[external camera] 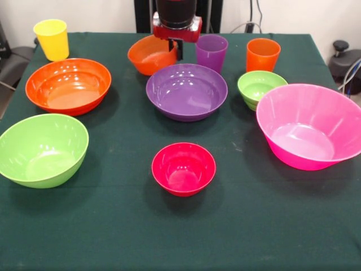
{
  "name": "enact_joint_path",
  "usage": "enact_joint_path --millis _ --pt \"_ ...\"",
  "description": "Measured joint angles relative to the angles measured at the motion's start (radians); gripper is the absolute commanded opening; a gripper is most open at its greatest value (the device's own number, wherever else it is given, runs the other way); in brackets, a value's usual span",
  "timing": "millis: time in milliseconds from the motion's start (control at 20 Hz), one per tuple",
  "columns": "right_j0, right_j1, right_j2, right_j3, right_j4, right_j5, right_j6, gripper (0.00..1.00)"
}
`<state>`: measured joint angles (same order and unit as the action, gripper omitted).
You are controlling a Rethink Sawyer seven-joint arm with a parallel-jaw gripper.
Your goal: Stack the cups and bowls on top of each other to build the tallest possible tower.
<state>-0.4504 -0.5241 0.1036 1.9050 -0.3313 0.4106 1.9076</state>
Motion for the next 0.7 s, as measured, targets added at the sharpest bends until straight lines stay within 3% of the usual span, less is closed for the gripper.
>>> enact_joint_path --millis 700 --pt "0.070 0.005 0.007 -0.121 0.098 0.108 0.000 0.00"
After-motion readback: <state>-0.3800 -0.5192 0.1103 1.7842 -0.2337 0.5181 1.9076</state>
